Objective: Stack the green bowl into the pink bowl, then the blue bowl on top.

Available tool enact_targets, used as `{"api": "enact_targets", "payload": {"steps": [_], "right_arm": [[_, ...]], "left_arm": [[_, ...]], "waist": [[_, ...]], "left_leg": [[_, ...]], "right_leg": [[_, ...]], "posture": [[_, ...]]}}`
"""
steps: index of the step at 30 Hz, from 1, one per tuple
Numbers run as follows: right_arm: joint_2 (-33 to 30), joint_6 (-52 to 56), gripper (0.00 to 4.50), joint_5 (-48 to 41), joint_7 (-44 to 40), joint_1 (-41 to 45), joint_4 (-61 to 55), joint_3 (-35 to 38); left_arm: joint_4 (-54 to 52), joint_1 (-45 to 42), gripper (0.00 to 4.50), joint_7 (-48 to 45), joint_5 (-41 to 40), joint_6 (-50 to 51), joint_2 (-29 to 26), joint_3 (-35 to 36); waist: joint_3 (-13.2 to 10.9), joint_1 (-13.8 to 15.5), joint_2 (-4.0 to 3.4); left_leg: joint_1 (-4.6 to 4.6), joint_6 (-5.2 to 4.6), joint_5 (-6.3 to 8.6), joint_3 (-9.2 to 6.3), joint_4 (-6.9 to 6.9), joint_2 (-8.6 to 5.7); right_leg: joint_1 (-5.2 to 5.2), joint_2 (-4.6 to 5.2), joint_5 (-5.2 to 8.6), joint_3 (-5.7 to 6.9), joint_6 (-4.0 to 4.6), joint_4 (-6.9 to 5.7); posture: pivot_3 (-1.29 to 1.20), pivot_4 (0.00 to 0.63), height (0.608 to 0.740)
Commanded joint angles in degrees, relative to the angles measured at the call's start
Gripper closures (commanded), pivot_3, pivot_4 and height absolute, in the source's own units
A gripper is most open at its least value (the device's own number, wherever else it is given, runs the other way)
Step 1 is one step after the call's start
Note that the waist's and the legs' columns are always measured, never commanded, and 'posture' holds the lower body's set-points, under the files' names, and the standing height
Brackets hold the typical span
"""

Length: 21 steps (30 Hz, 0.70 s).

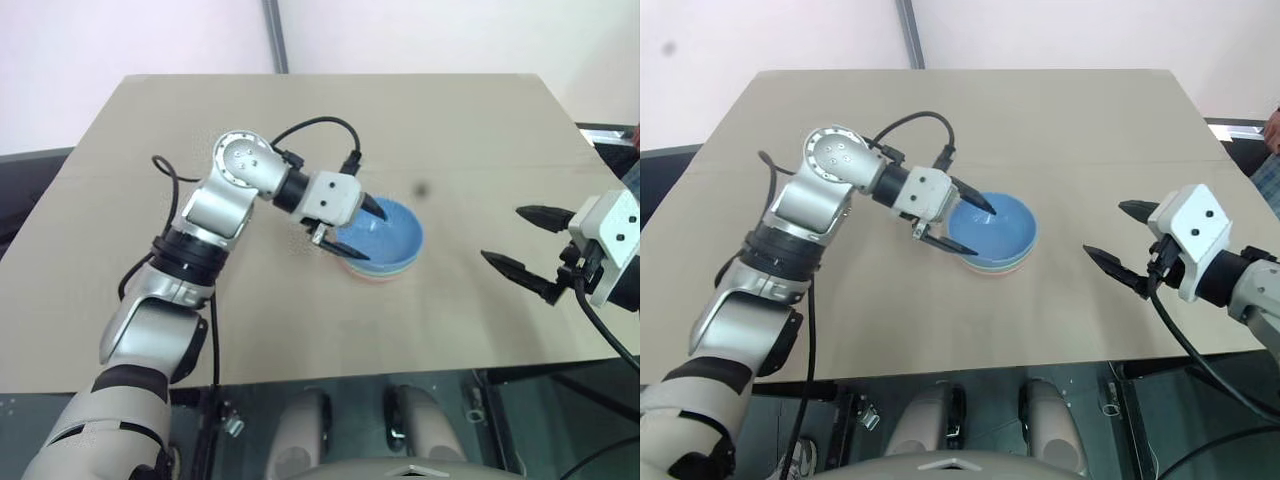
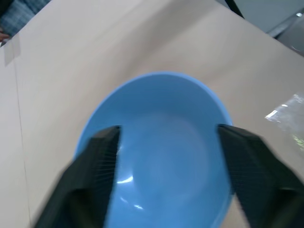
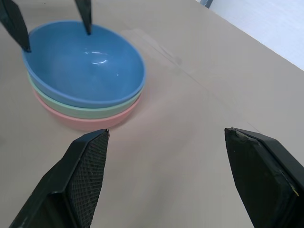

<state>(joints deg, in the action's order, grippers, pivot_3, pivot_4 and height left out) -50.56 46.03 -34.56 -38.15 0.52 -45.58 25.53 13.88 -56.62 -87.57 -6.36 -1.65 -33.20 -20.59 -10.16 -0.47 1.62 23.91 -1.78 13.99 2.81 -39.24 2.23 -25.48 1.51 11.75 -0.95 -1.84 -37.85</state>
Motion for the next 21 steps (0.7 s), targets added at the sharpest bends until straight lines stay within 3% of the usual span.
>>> {"api": "enact_targets", "payload": {"steps": [1,4,6,8,12,16,19,21], "right_arm": [[0.4,-0.3,0.26,-0.8,1.4,-0.4,-2.0,1.7],[0.8,-1.0,0.26,-0.5,1.8,-0.4,-1.4,1.0],[1.1,-0.9,0.26,-1.4,1.2,0.8,0.3,-1.1],[1.9,0.7,0.0,-5.3,-0.5,3.0,2.7,-2.6],[1.3,-4.7,0.0,-1.1,-2.2,6.7,8.6,-6.7],[-0.2,-7.7,0.0,-0.1,-6.8,8.1,12.5,-9.5],[-1.0,-9.2,0.0,0.1,-9.7,7.2,13.9,-9.8],[-1.7,-9.1,0.0,-0.1,-11.0,5.8,14.5,-8.7]], "left_arm": [[-0.8,-2.5,0.83,1.8,-3.3,5.6,-2.0,5.7],[-1.7,-1.6,0.83,5.4,-4.2,6.4,-2.4,9.1],[-2.9,0.4,0.29,7.3,-5.3,12.9,-5.7,12.4],[-6.7,4.1,0.02,10.5,-6.6,18.7,-8.6,16.0],[-14.9,13.2,0.02,17.1,-8.5,26.6,-11.6,21.8],[-20.3,28.2,0.02,22.4,-10.7,18.7,-10.2,31.0],[-24.3,37.0,0.02,23.6,-15.1,23.7,-11.1,36.3],[-25.3,41.3,0.02,23.9,-16.0,21.4,-11.4,39.0]], "waist": [[0.0,-0.2,0.0],[0.0,-0.2,0.0],[0.0,-0.2,0.0],[0.0,-0.7,-0.01],[0.0,-0.9,-0.01],[0.0,-0.2,0.0],[0.0,-0.2,0.02],[0.0,0.2,0.04]], "left_leg": [[0.0,0.0,0.0,-0.01,0.0,0.01],[-0.04,0.0,0.0,-0.07,0.02,0.04],[-0.05,0.0,0.0,-0.07,0.01,0.03],[-0.09,0.0,0.0,-0.07,0.02,0.05],[-0.13,0.0,0.0,-0.07,0.07,0.11],[-0.1,0.0,0.0,-0.06,0.06,0.09],[-0.1,0.0,0.0,-0.05,0.12,0.13],[-0.02,0.0,0.0,-0.06,0.11,0.15]], "right_leg": [[0.0,-0.02,-0.01,0.01,-0.02,0.0],[-0.01,-0.03,-0.01,-0.01,-0.03,-0.02],[0.0,-0.02,-0.02,0.0,-0.03,-0.02],[0.0,-0.04,-0.02,-0.06,-0.03,-0.03],[-0.01,-0.06,-0.02,-0.11,-0.03,-0.04],[-0.01,0.03,-0.03,-0.09,-0.04,-0.01],[-0.03,0.1,-0.02,-0.09,-0.02,-0.02],[-0.07,0.11,-0.02,0.01,-0.02,0.01]], "posture": [[0.0,0.15,0.74],[0.0,0.15,0.74],[0.0,0.15,0.74],[0.0,0.15,0.74],[0.0,0.15,0.74],[0.0,0.15,0.74],[0.0,0.15,0.74],[0.0,0.15,0.74]]}}
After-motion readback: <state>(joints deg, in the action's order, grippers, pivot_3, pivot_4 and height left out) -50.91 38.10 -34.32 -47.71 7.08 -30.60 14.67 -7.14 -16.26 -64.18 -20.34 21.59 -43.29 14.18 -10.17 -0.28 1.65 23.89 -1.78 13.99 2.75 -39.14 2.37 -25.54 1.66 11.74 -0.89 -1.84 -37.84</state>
